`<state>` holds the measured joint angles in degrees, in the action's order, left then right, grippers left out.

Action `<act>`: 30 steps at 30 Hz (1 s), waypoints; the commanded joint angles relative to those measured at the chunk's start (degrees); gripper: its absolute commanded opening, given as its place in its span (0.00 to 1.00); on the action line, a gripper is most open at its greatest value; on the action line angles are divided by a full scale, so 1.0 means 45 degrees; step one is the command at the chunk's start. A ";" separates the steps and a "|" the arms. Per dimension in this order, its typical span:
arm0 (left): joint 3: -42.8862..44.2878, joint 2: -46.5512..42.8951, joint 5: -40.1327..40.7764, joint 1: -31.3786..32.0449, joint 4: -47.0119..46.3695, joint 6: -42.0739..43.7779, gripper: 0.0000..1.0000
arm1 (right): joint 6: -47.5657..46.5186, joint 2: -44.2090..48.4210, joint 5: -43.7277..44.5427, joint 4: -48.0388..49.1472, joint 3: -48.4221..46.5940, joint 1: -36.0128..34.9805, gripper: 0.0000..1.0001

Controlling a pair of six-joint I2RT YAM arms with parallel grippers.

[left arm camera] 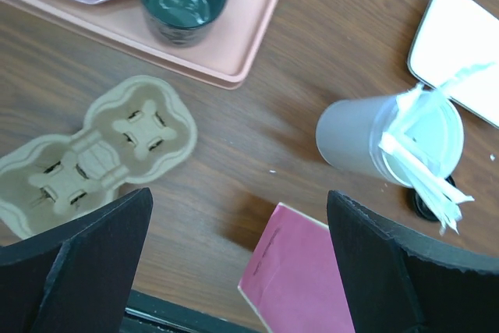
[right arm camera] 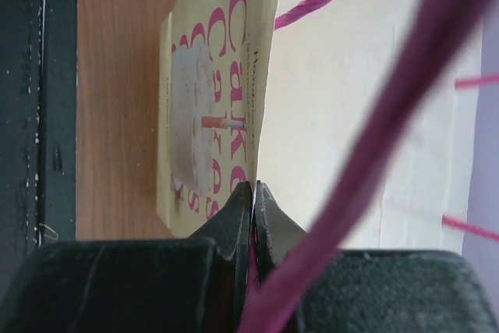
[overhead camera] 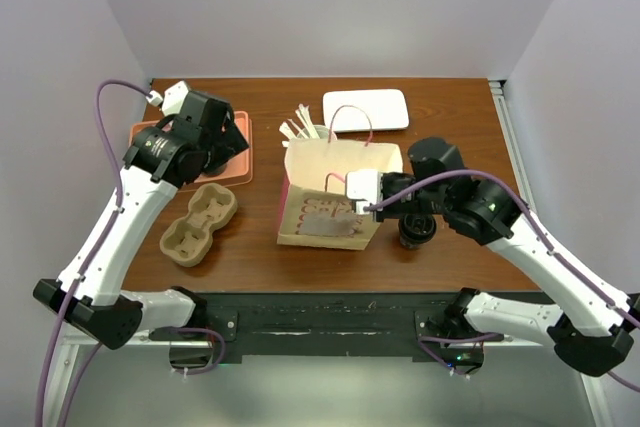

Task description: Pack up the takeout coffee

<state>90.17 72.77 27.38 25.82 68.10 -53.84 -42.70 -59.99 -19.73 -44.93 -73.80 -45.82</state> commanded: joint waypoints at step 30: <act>-0.1483 0.1191 0.1826 -0.0563 0.1390 -0.3268 0.92 | 0.2784 0.0069 0.2978 0.2444 0.0642 -0.2610 0.62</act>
<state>83.61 77.45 33.30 23.70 72.93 -65.06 -37.34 -59.94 -6.94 -37.89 -64.71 -57.36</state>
